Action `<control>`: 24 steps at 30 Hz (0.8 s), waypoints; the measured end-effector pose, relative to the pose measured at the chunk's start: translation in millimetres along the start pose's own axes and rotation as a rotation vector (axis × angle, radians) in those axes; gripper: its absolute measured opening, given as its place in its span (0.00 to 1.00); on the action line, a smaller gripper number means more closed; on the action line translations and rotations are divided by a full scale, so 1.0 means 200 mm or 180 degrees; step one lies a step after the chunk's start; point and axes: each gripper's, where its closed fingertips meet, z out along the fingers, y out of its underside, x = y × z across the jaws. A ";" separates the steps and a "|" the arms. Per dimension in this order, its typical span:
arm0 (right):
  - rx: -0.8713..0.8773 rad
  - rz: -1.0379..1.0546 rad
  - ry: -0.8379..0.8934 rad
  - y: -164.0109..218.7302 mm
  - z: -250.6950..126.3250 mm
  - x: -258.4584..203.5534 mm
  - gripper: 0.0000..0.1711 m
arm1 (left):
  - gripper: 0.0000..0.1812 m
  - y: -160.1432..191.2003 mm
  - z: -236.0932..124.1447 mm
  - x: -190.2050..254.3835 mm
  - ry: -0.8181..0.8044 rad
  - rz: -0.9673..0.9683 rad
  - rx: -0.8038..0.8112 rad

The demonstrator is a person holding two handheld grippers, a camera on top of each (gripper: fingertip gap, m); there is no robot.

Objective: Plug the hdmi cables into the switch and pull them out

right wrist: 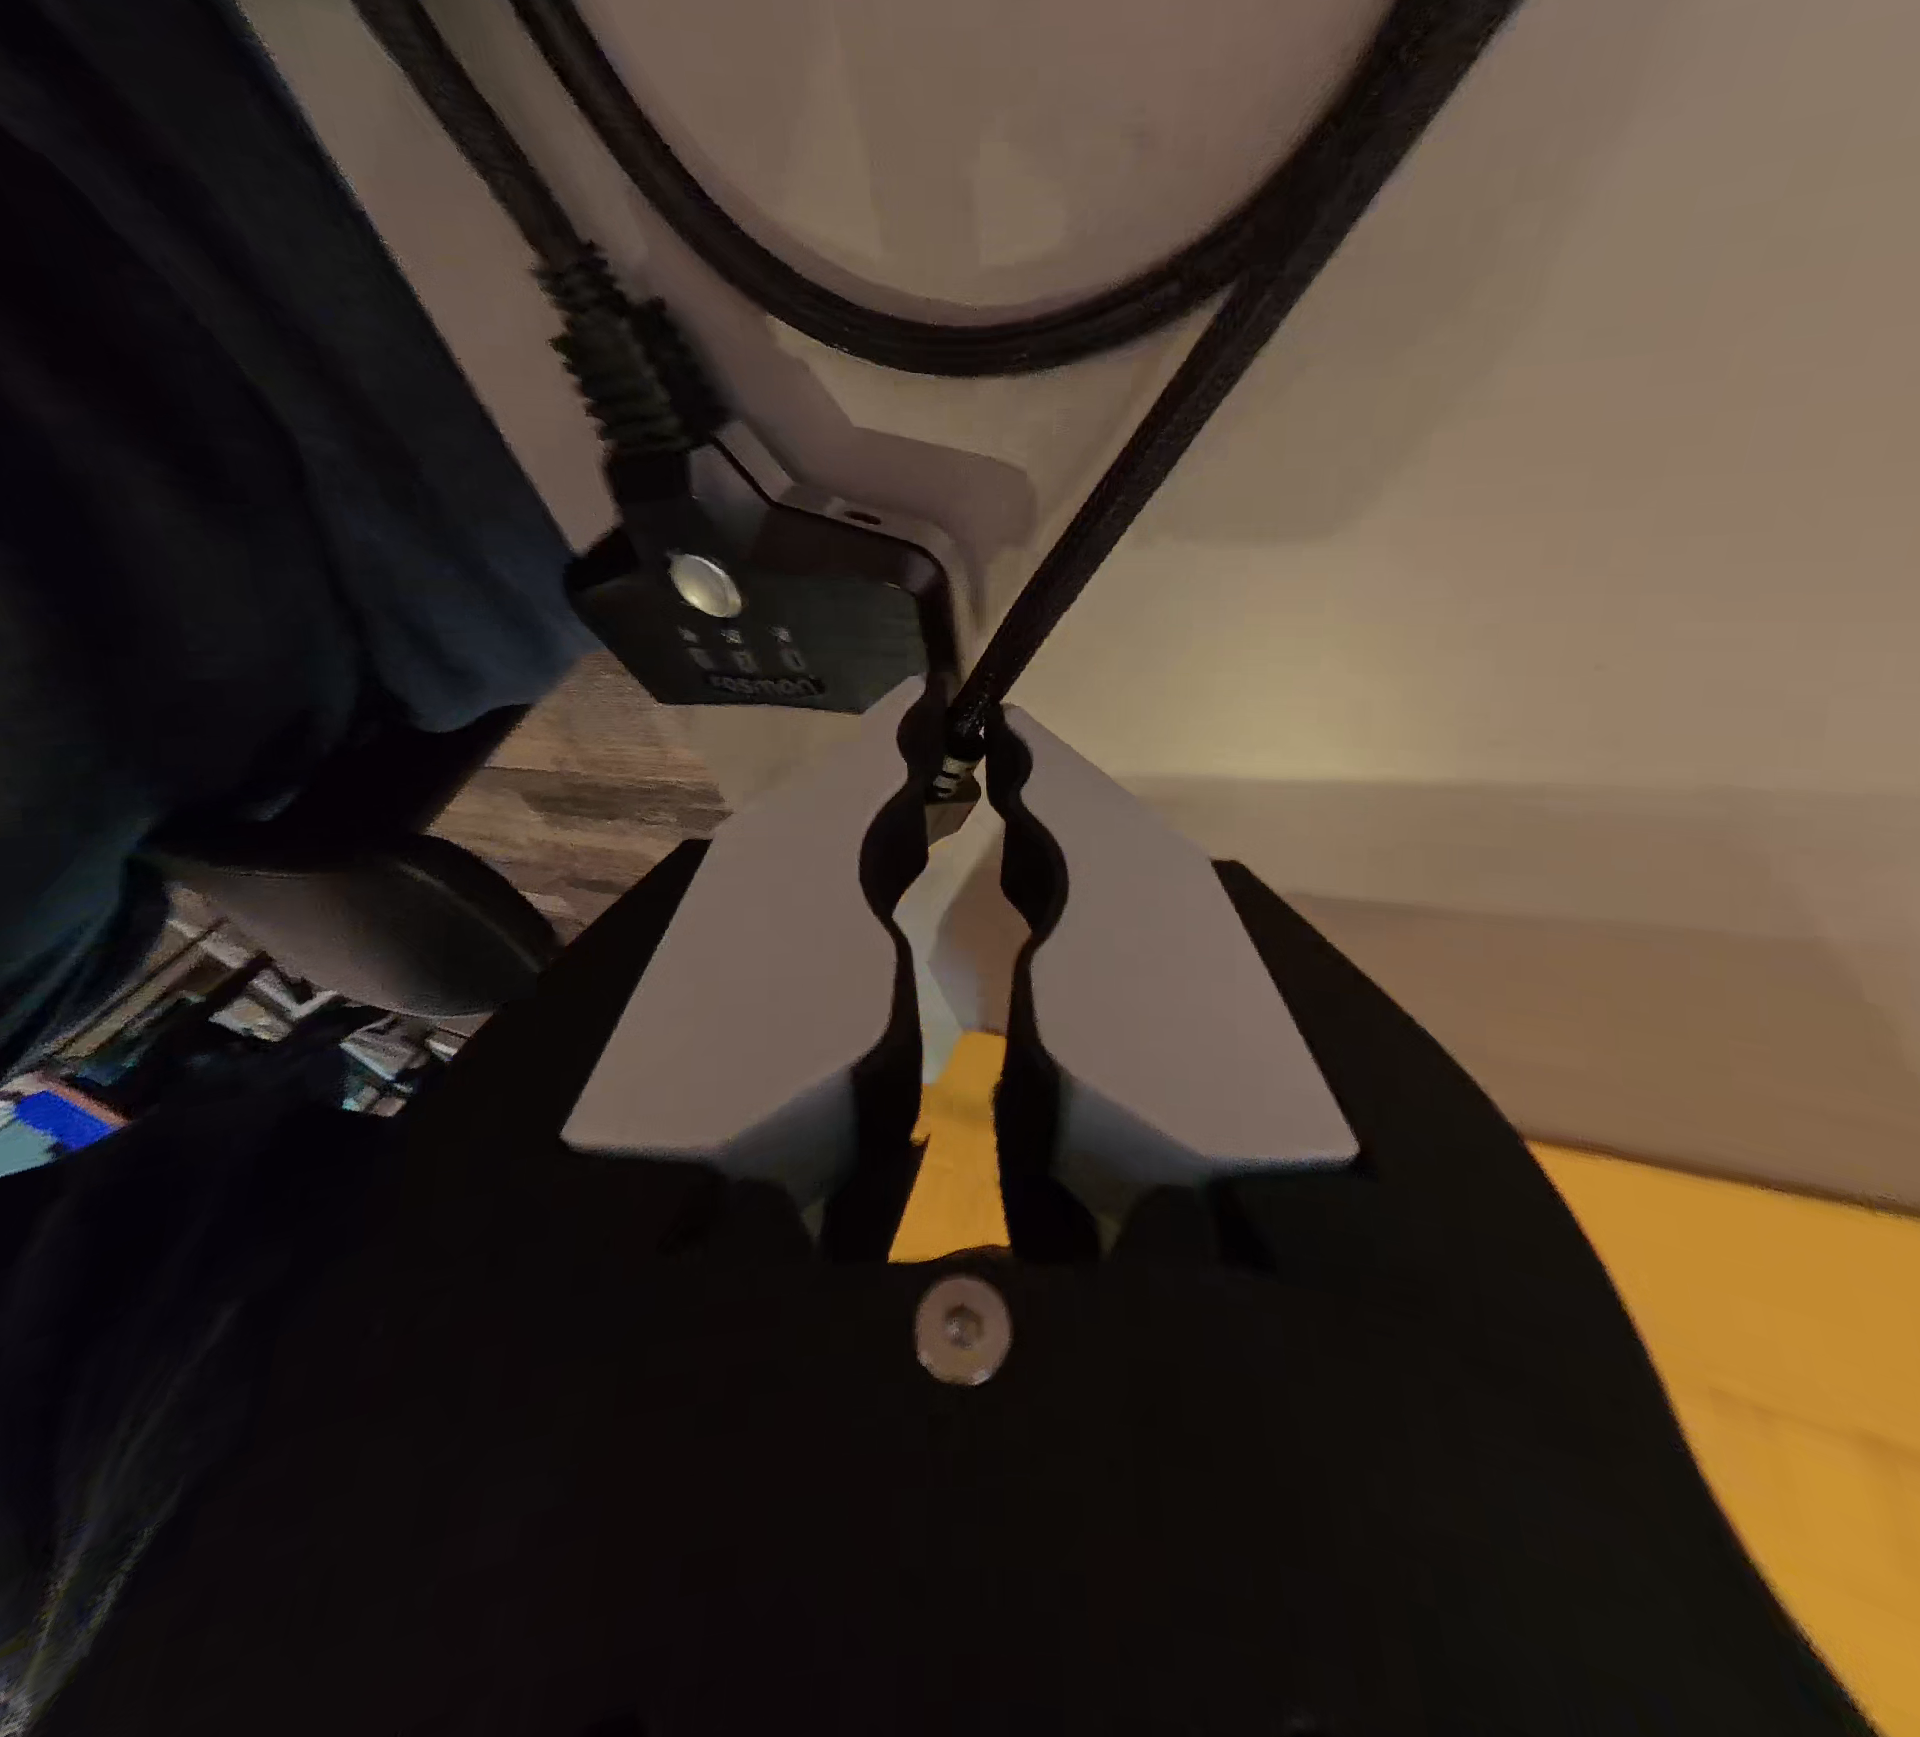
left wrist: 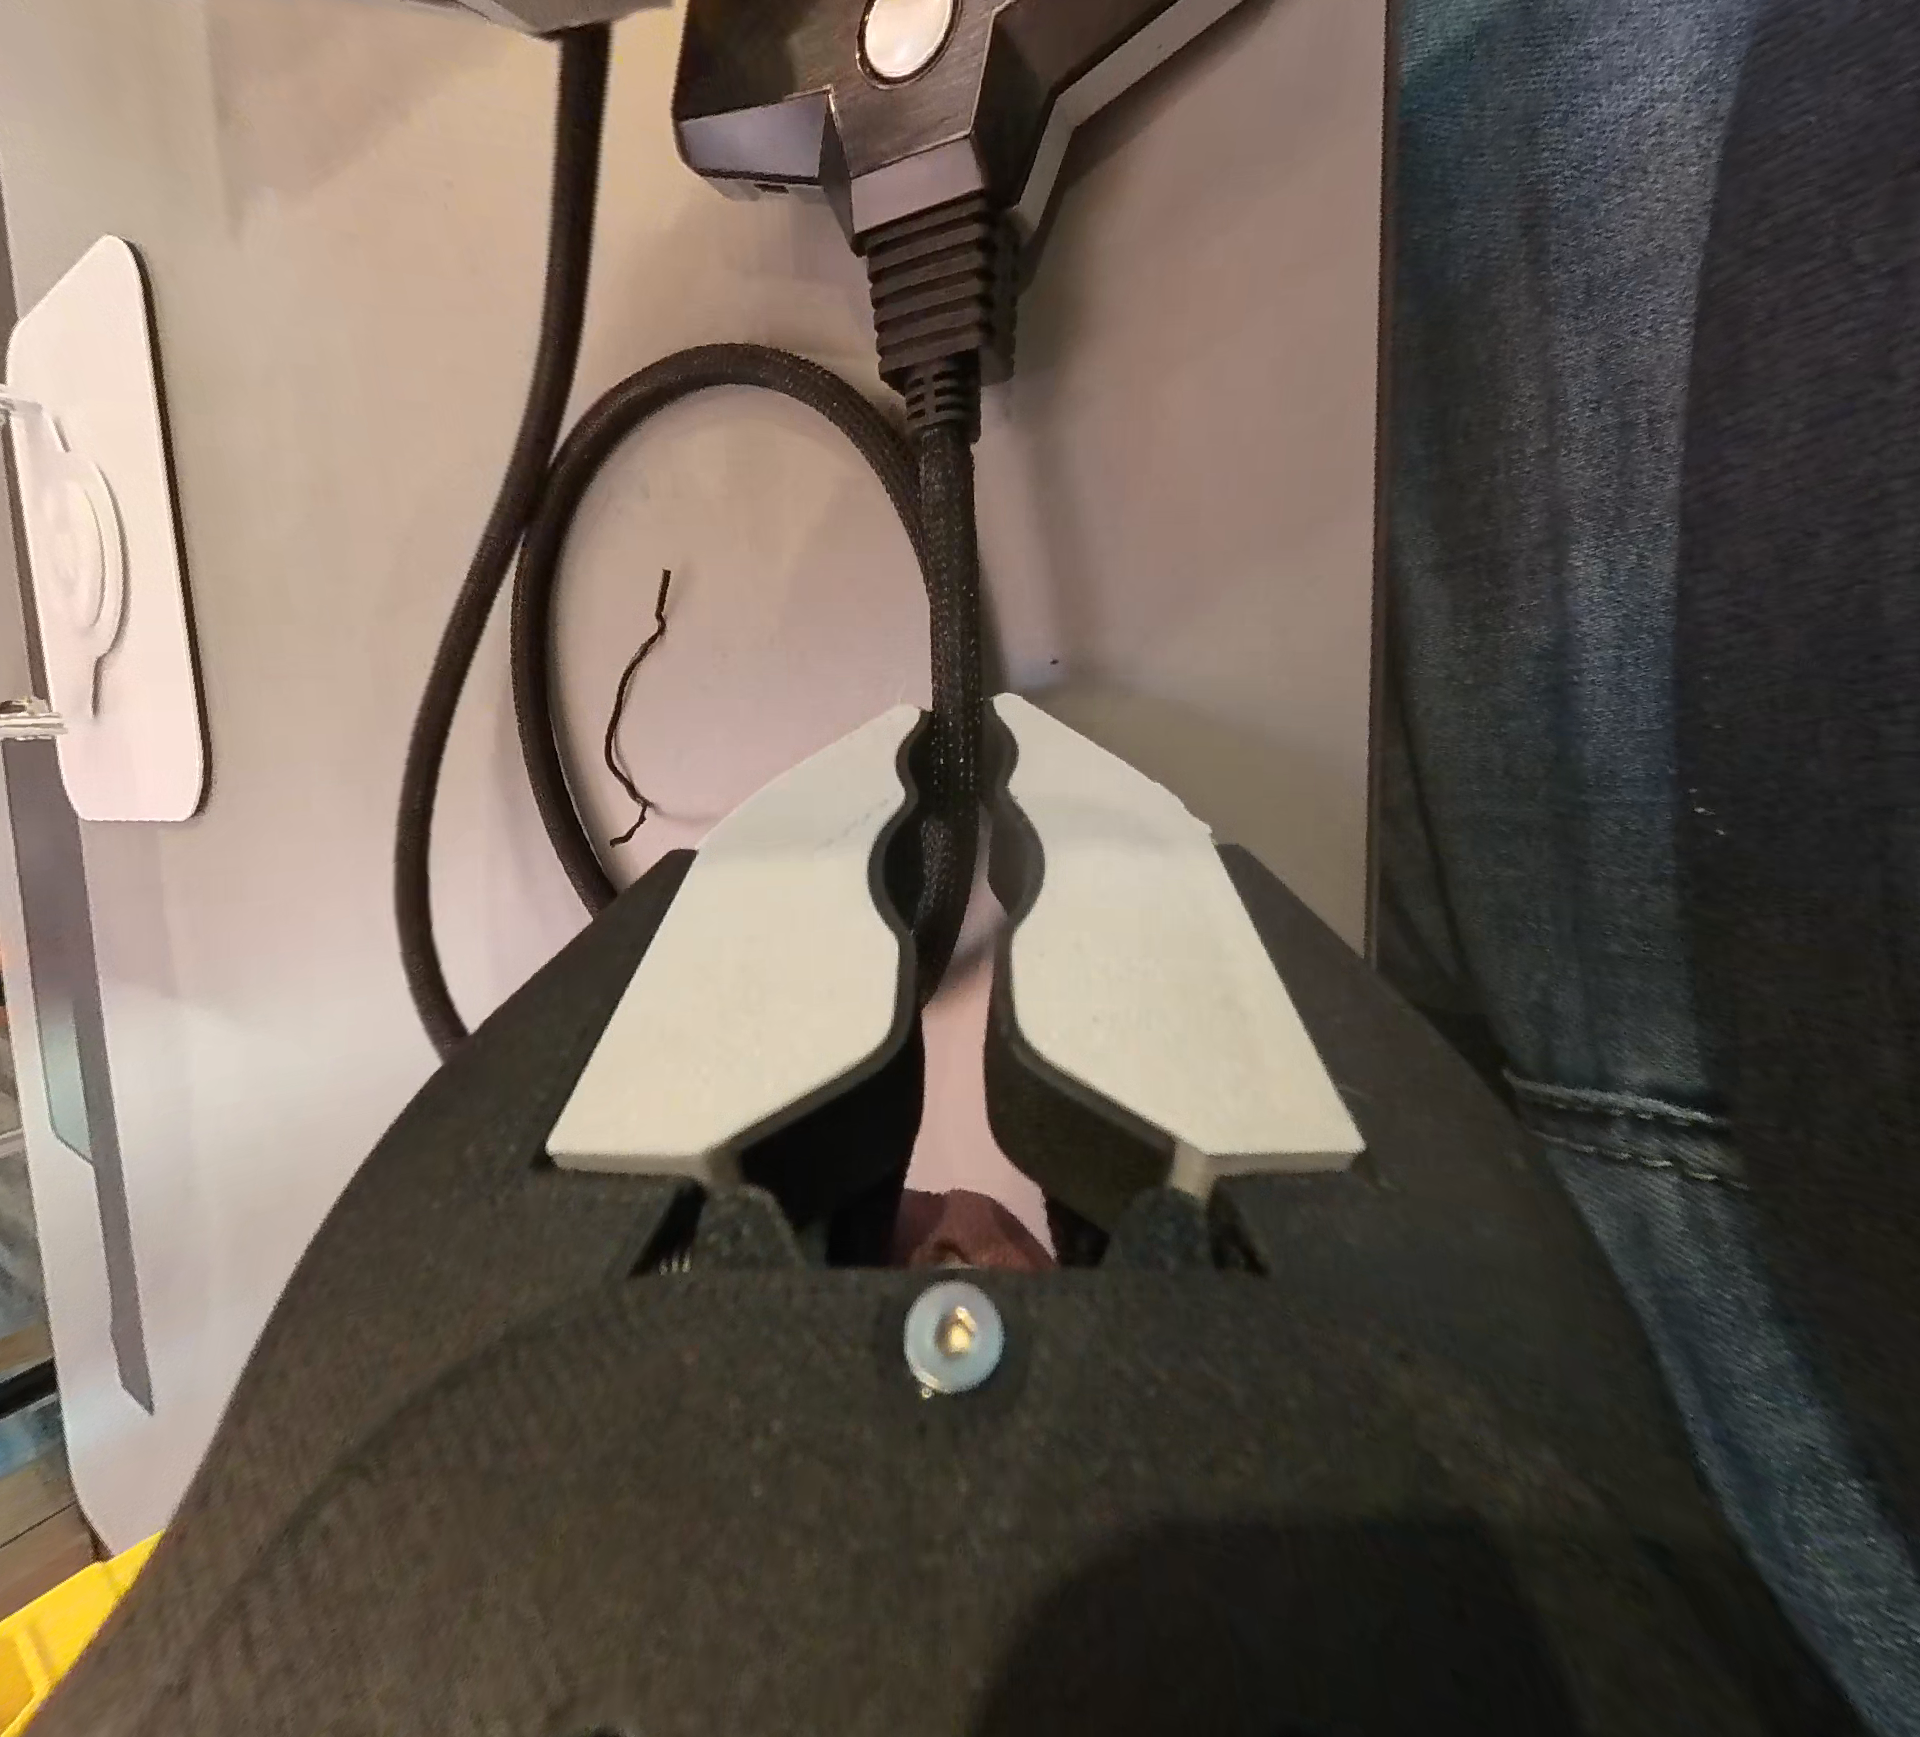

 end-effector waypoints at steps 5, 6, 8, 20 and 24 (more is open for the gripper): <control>0.0212 -0.0039 -0.0439 -0.04 0.04 -0.11 0.03 | 0.04 0.00 0.00 0.00 0.0006 -0.0005 0.0008; 0.0330 -0.0020 -0.0521 -0.05 0.04 -0.13 0.03 | 0.04 0.00 0.00 0.00 0.0009 -0.0010 0.0013; 0.0653 0.0032 -0.0743 -0.10 0.03 -0.17 0.03 | 0.04 0.00 0.00 0.00 0.0009 -0.0011 0.0016; 0.1957 0.0431 -0.1085 -0.32 0.05 -0.30 0.03 | 0.04 -0.01 0.00 -0.01 -0.0012 -0.0022 0.0029; 0.2191 0.0490 -0.1015 -0.36 0.05 -0.31 0.03 | 0.04 -0.01 0.00 -0.01 -0.0023 -0.0036 0.0027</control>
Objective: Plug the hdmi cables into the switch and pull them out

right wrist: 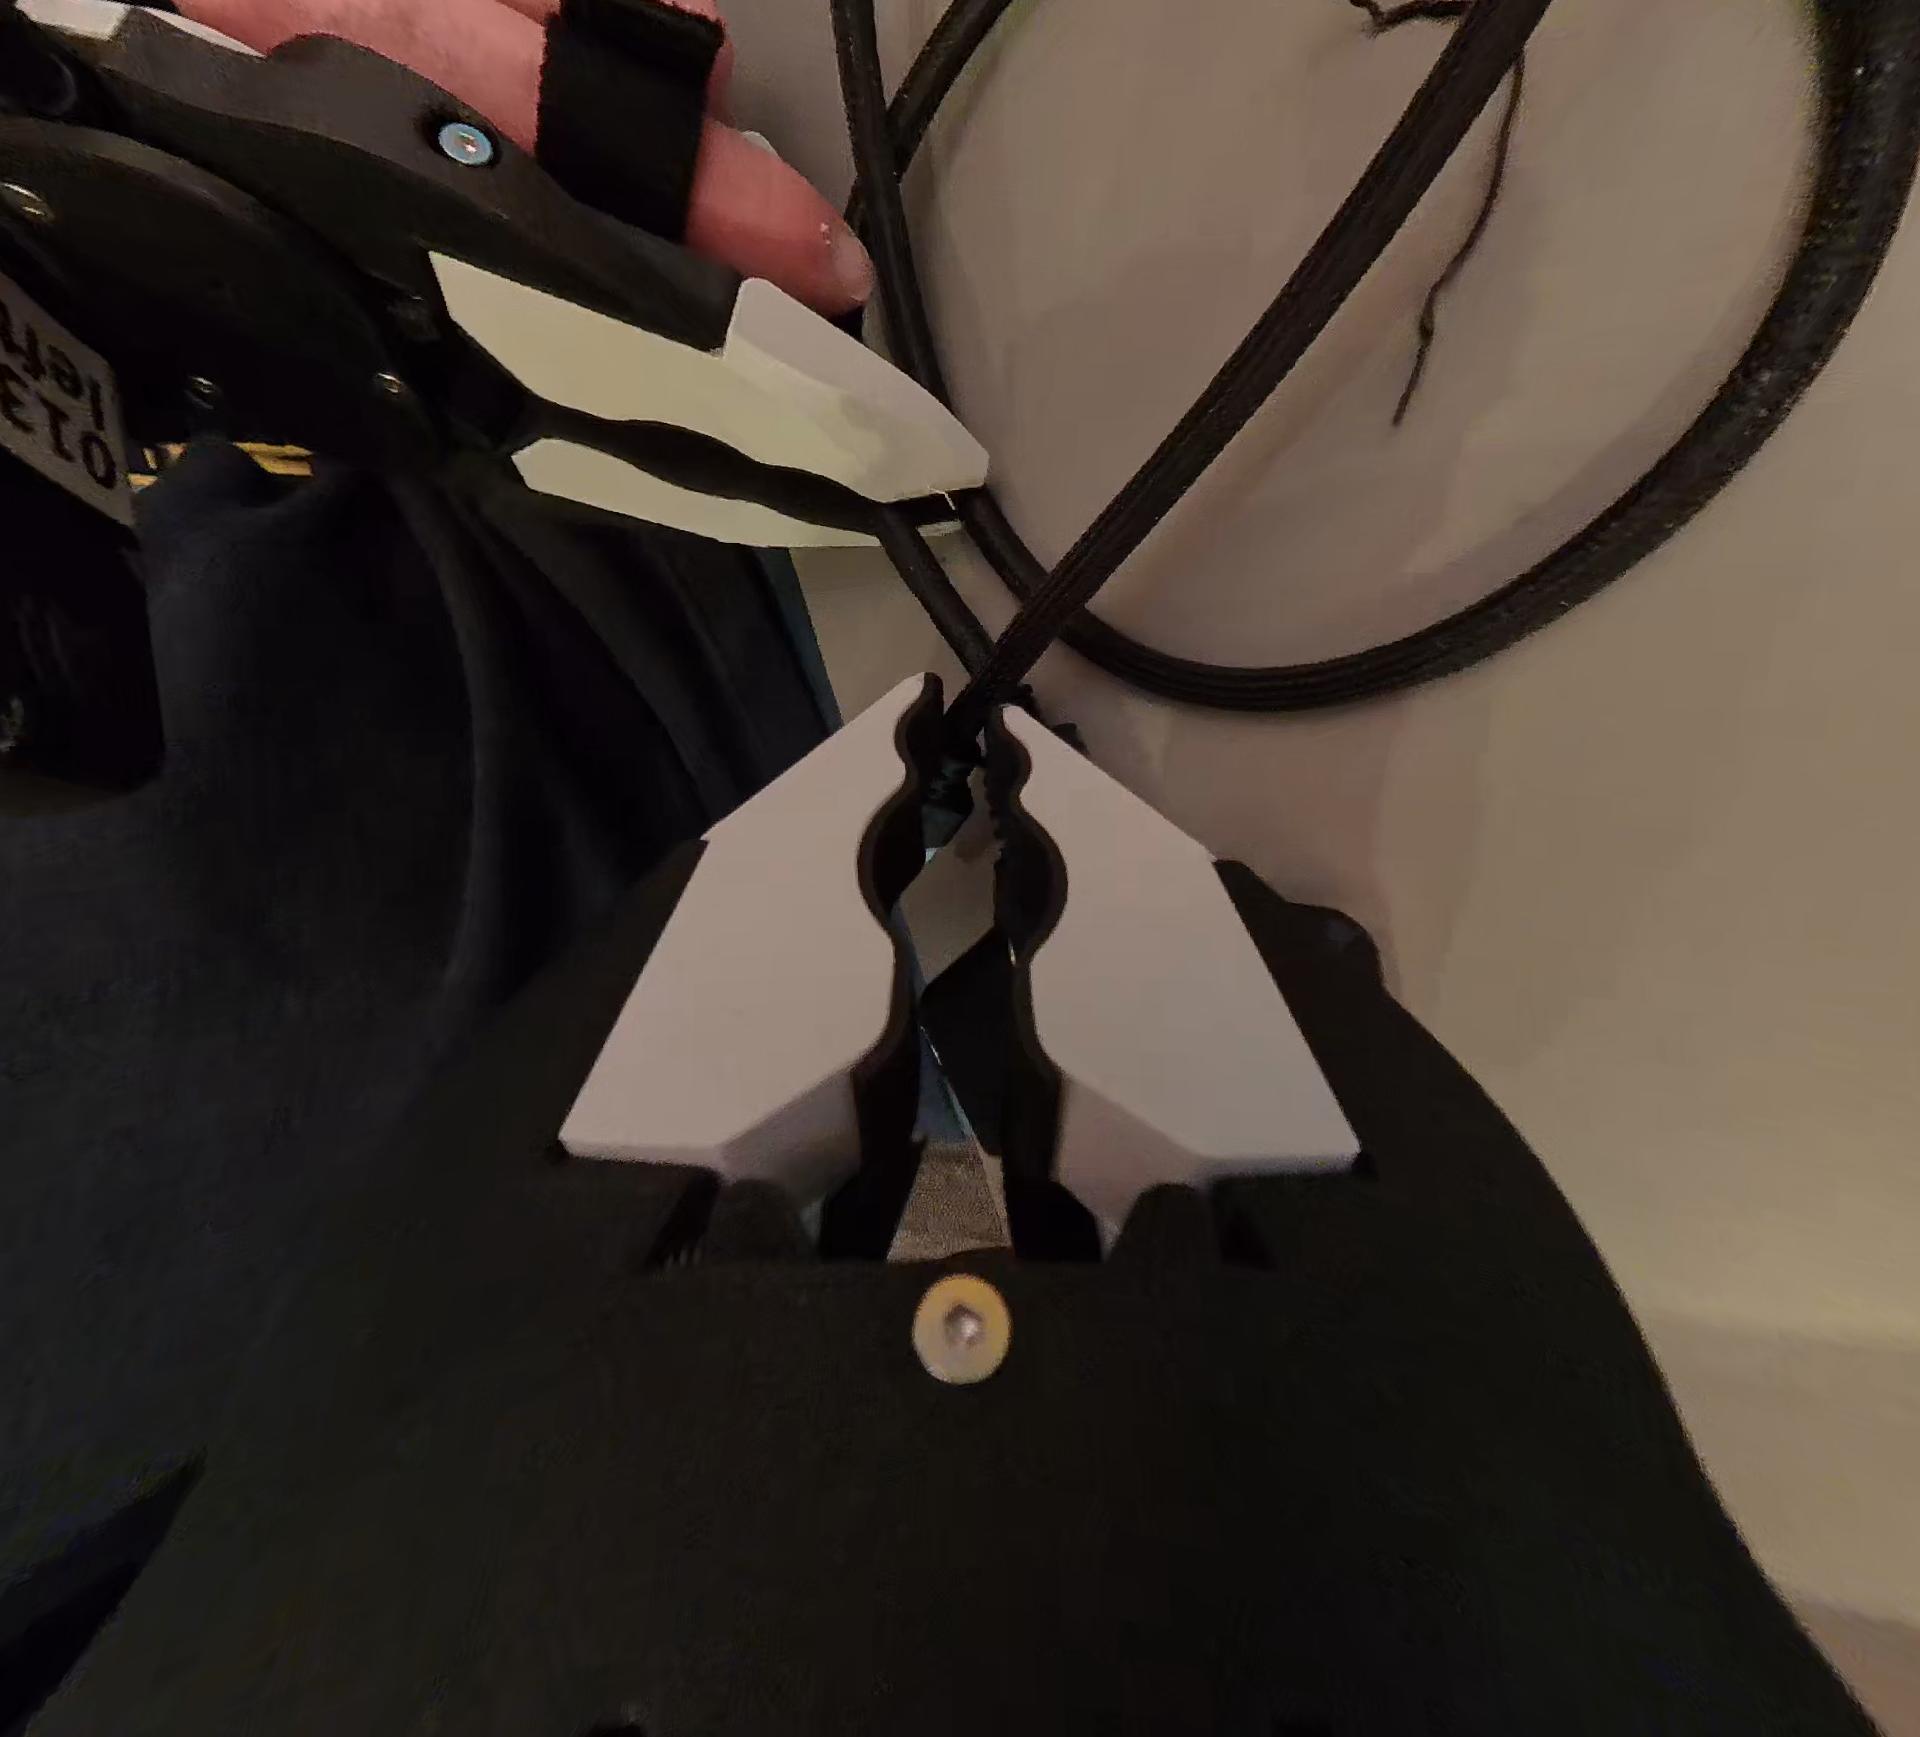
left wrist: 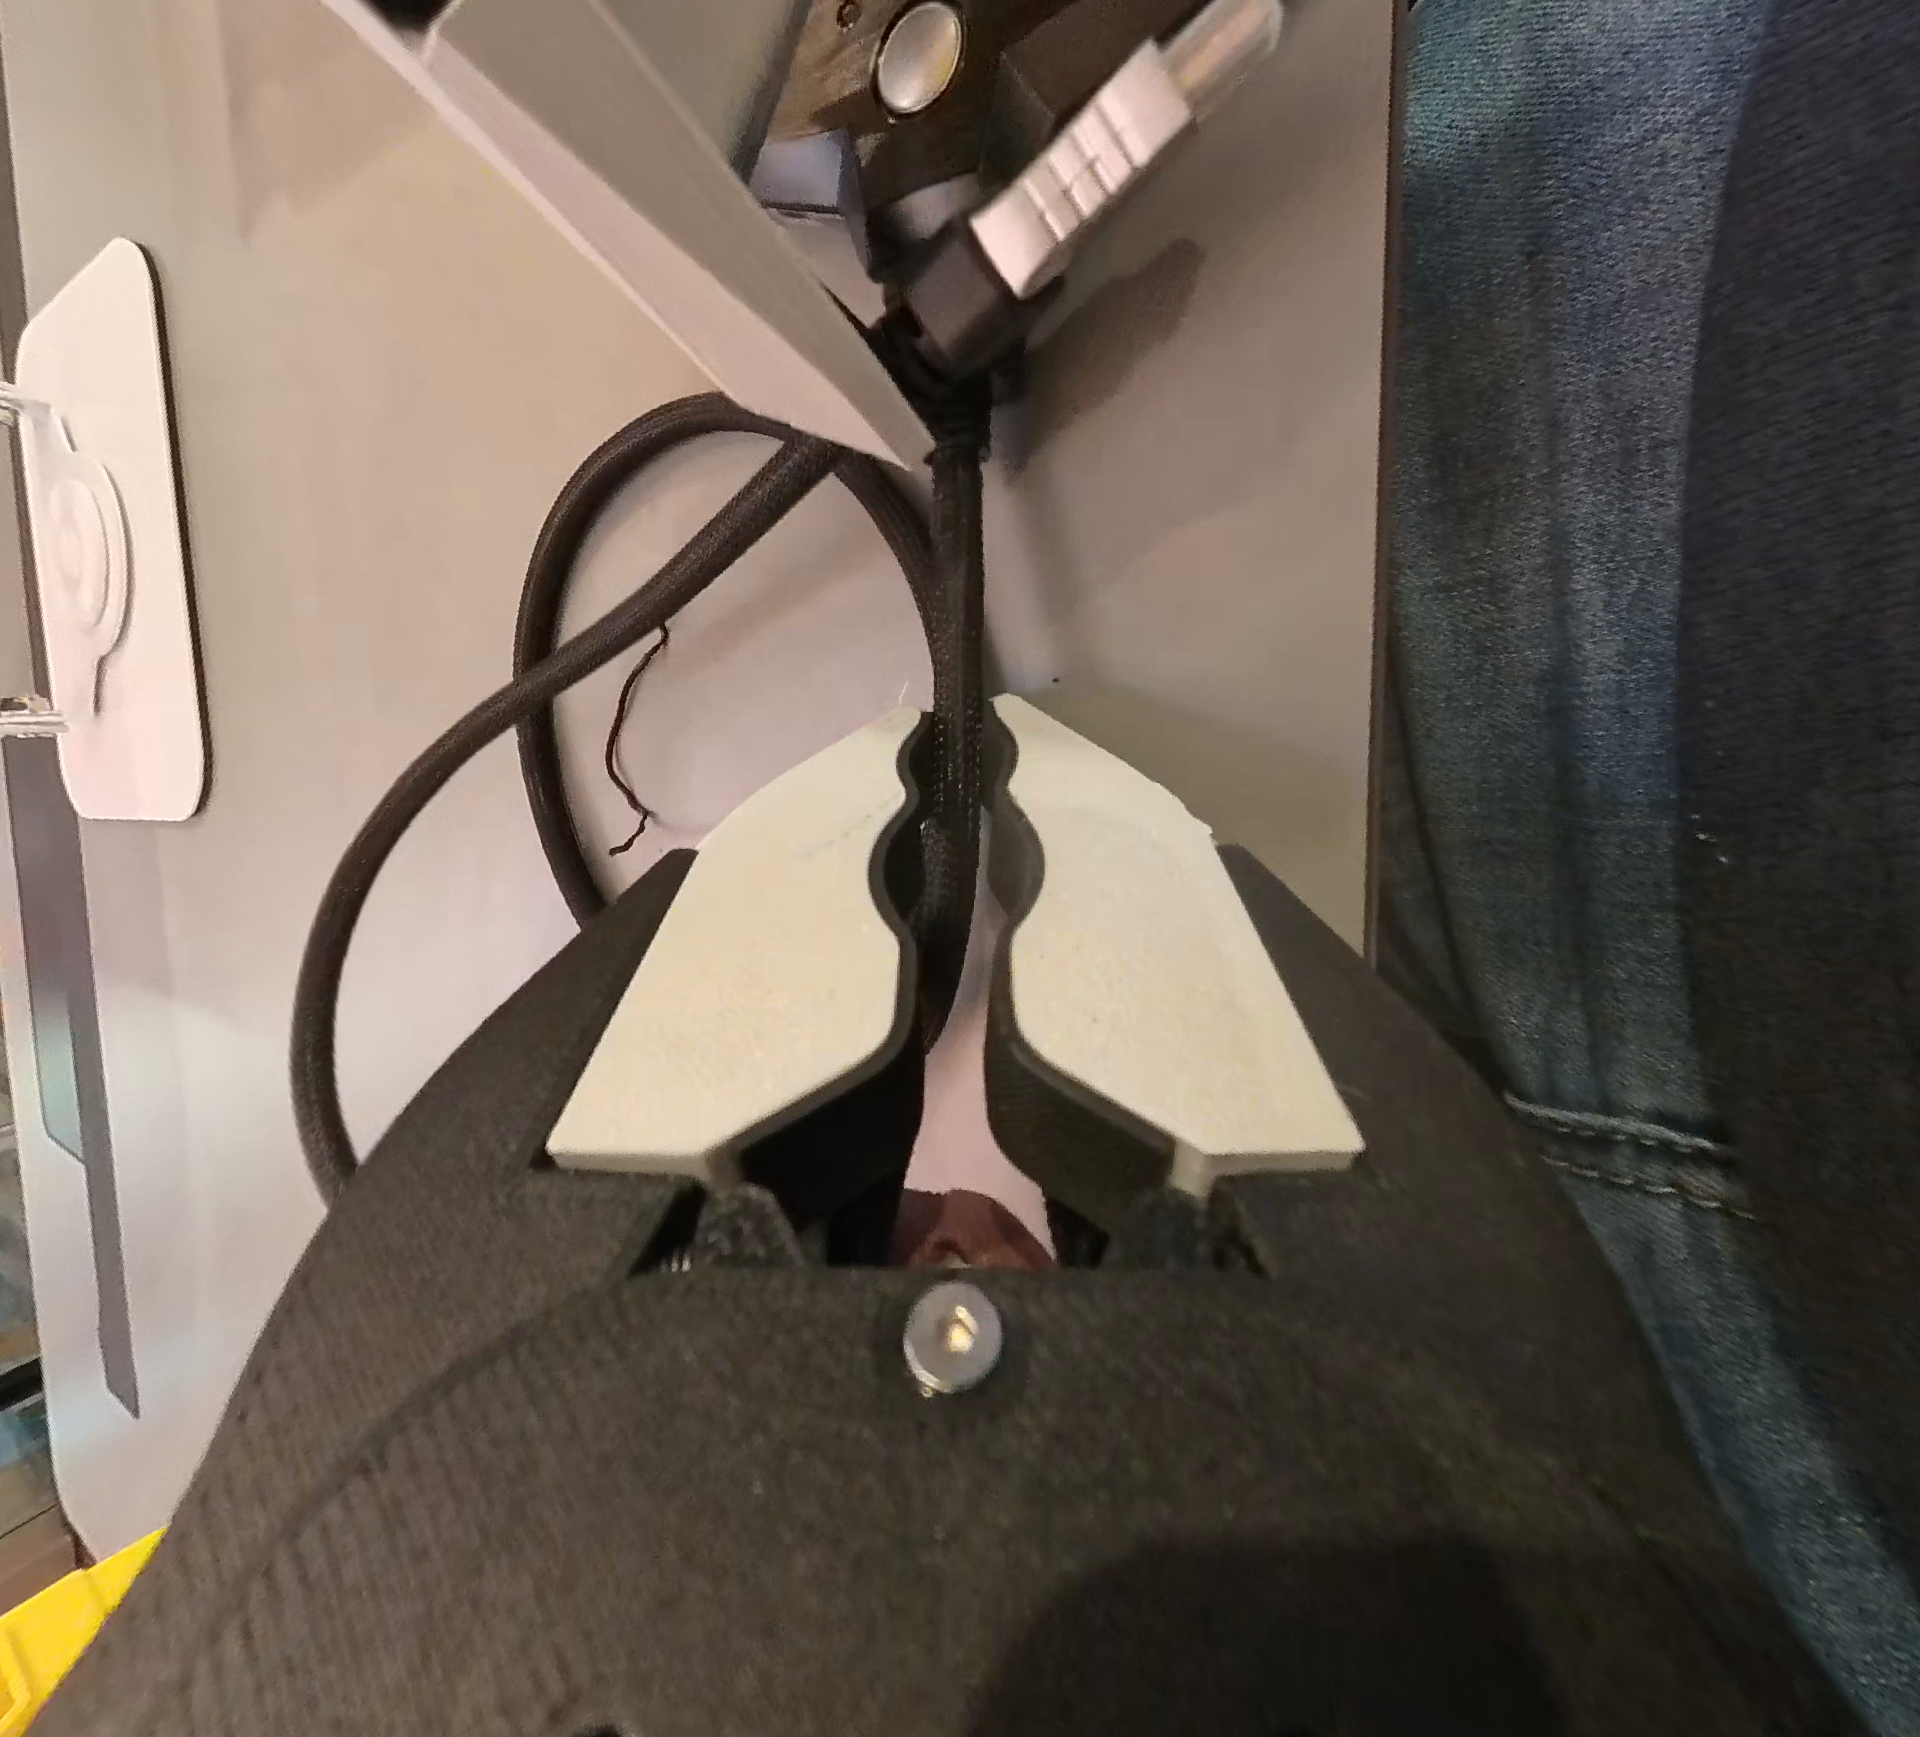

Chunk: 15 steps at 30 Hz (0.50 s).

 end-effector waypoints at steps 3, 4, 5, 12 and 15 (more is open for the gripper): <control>0.0195 0.0059 -0.0098 -0.02 0.04 -0.04 0.04 | 0.04 0.00 0.00 0.00 0.0010 -0.0054 -0.0001; 0.0232 0.0063 -0.0076 -0.02 0.06 -0.04 0.04 | 0.04 0.00 0.00 0.00 0.0009 -0.0049 -0.0004; 0.0309 0.0086 -0.0074 -0.03 0.07 -0.04 0.04 | 0.04 0.00 0.00 -0.01 0.0009 -0.0089 -0.0005; 0.0597 0.0207 -0.0098 -0.03 0.11 -0.02 0.03 | 0.17 -0.04 -0.01 0.01 0.0389 -0.0628 0.0194; 0.0616 0.0190 -0.0060 -0.04 0.11 -0.02 0.03 | 0.29 -0.07 -0.02 0.01 0.0588 -0.0983 0.0293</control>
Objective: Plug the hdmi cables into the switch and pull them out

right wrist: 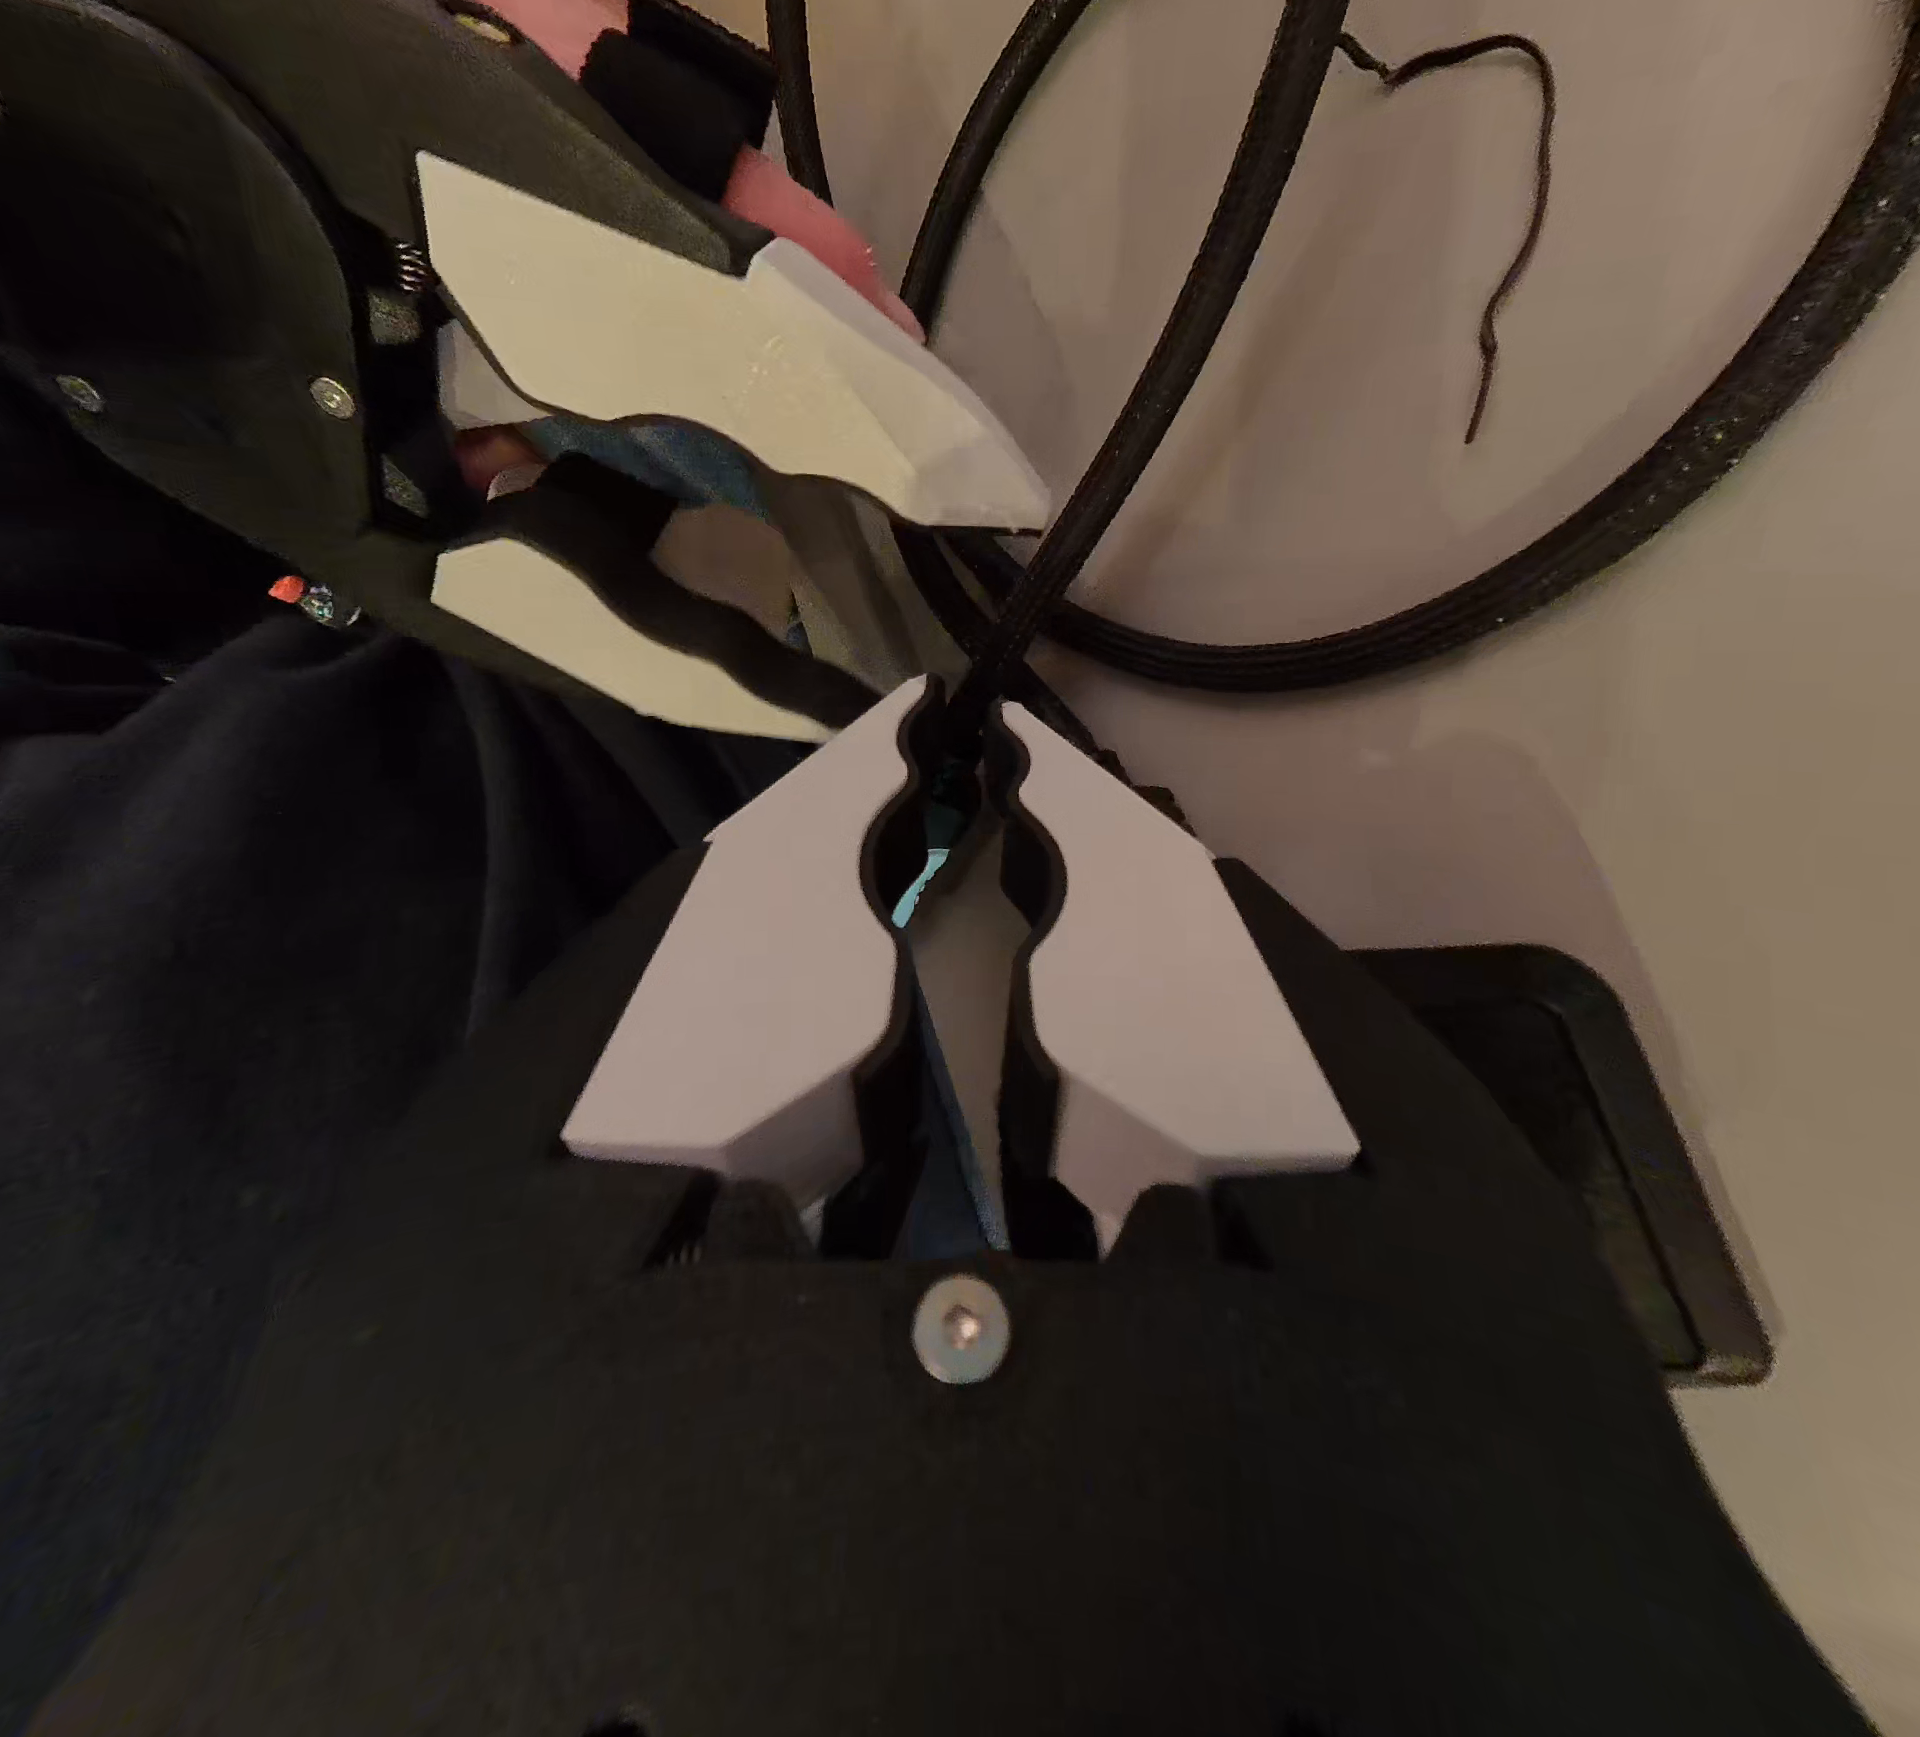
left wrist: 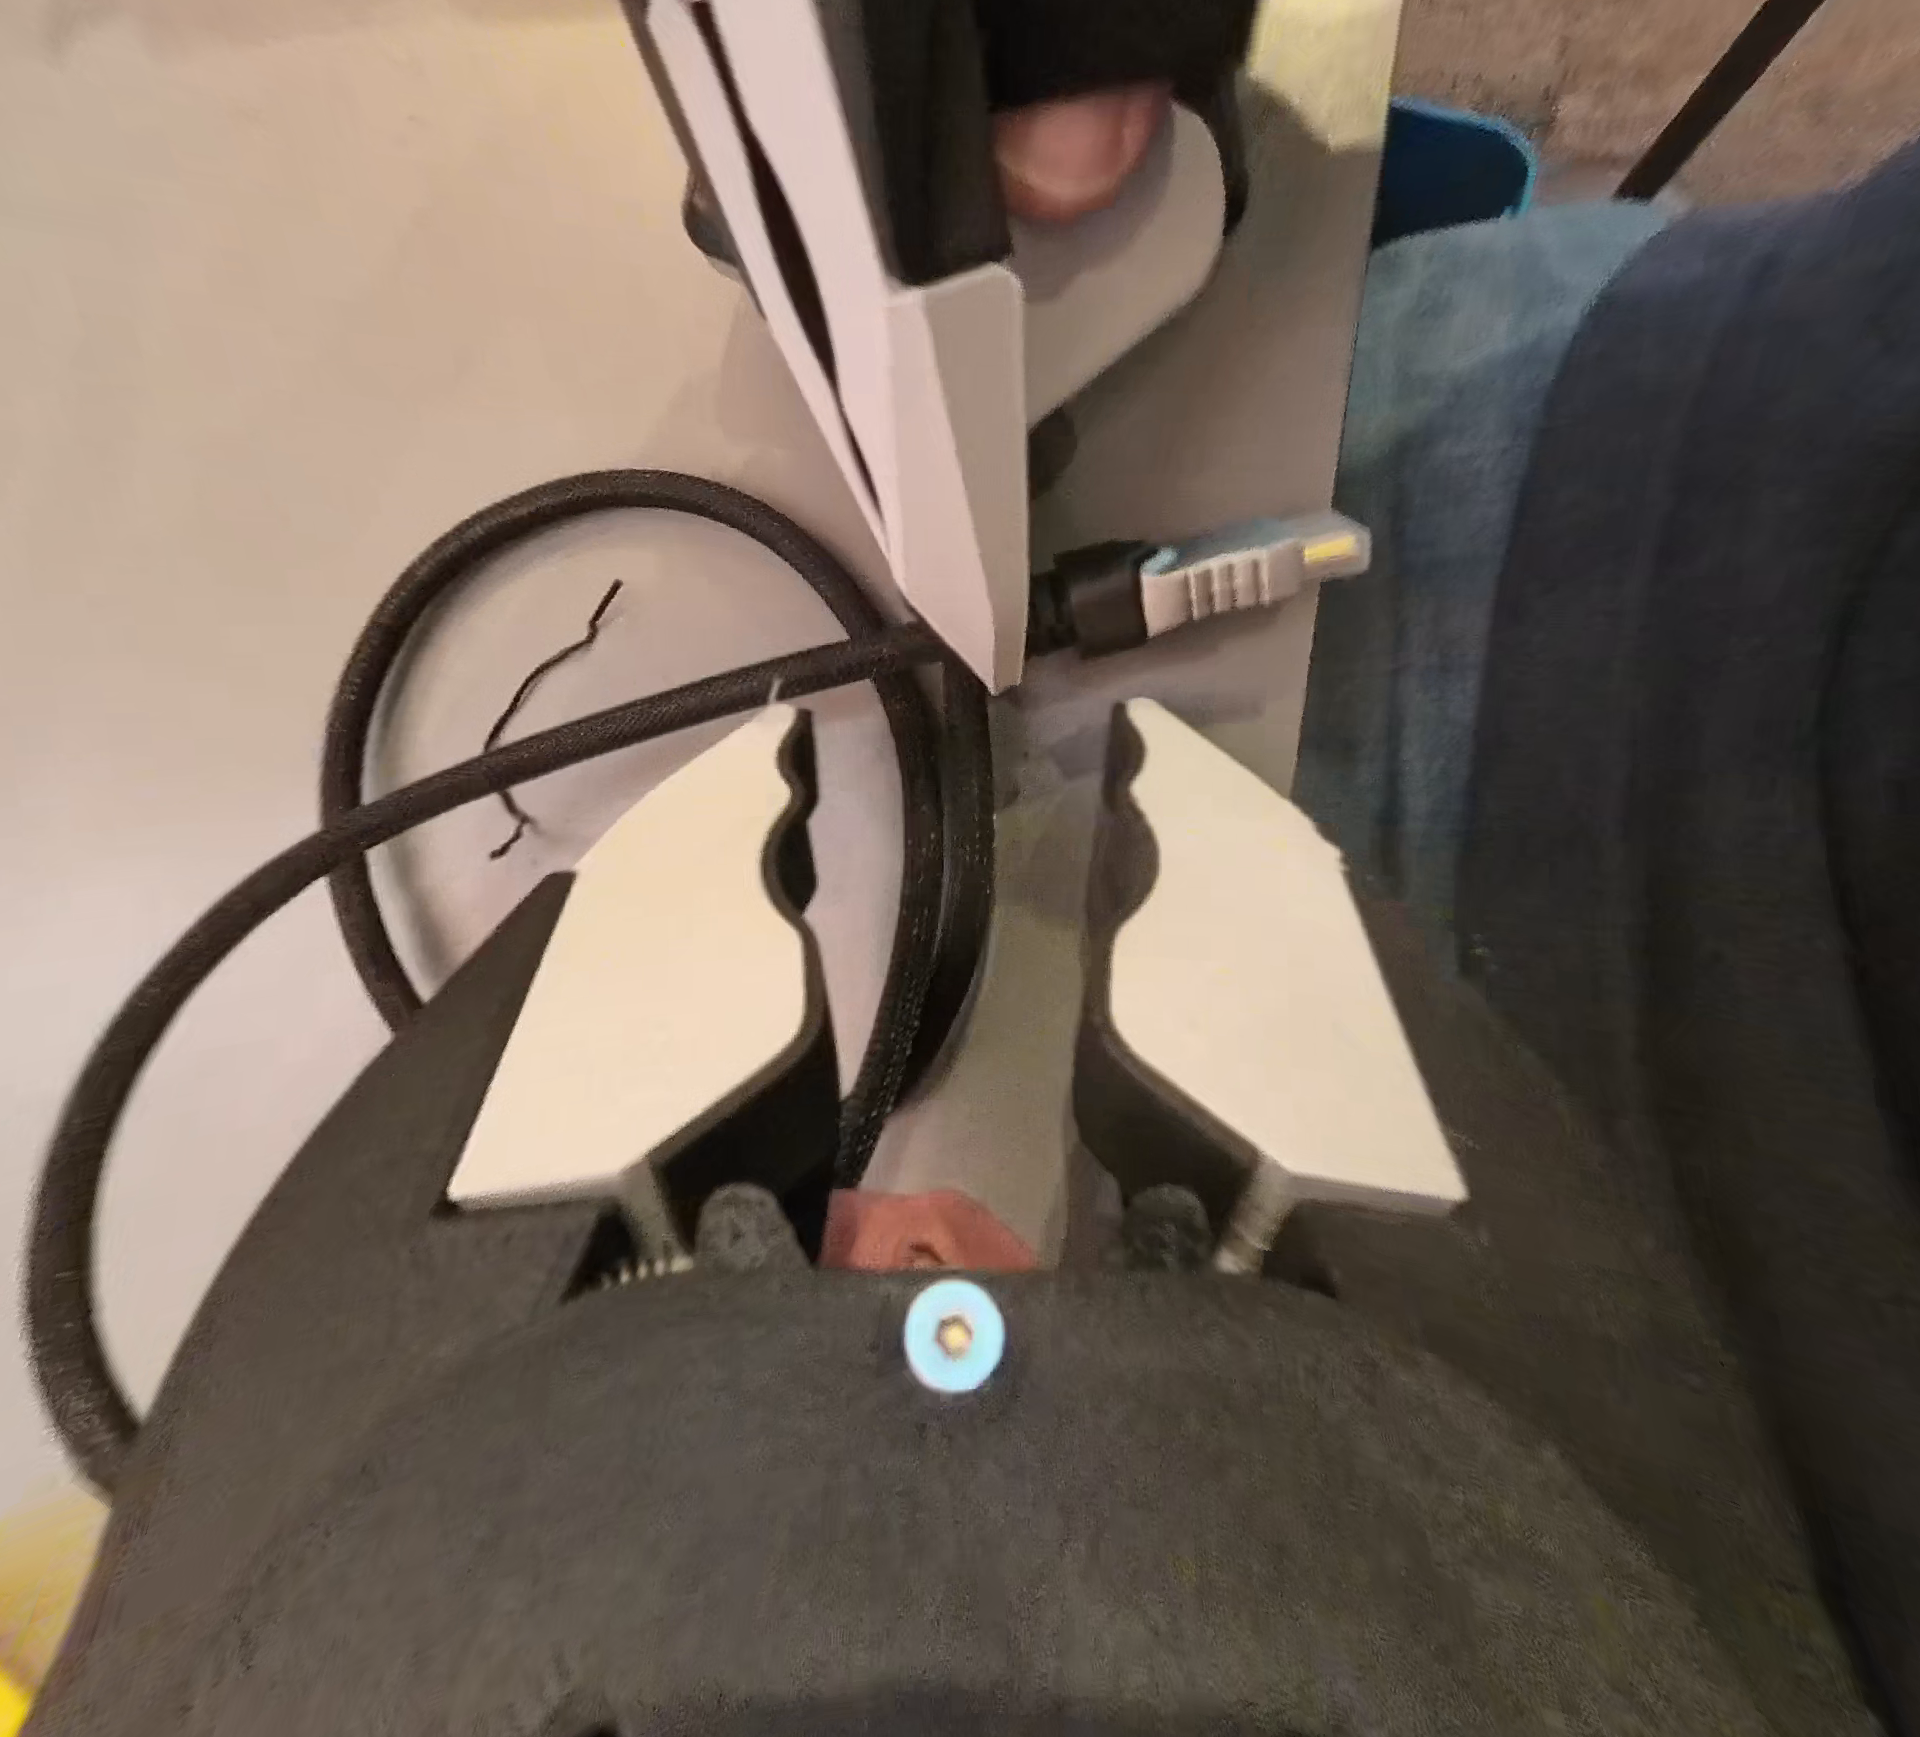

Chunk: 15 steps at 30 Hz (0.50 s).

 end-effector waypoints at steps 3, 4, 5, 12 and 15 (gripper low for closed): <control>0.0018 -0.0035 0.0083 -0.01 0.01 0.01 0.03 | 0.35 -0.02 0.02 0.00 0.0066 -0.0250 -0.0028; 0.0033 -0.0049 0.0131 -0.02 0.00 0.02 0.03 | 0.37 -0.02 0.03 0.01 0.0062 -0.0263 -0.0061; 0.0043 -0.0057 0.0169 -0.02 0.00 0.02 0.03 | 0.39 -0.02 0.04 0.01 0.0057 -0.0293 -0.0094; 0.0114 -0.0067 0.0214 -0.03 0.00 0.03 0.03 | 0.50 -0.09 0.00 0.05 0.0597 -0.0803 0.0122; 0.0136 -0.0080 0.0248 -0.04 0.01 0.03 0.03 | 0.49 -0.08 0.02 0.03 0.0584 -0.0896 0.0062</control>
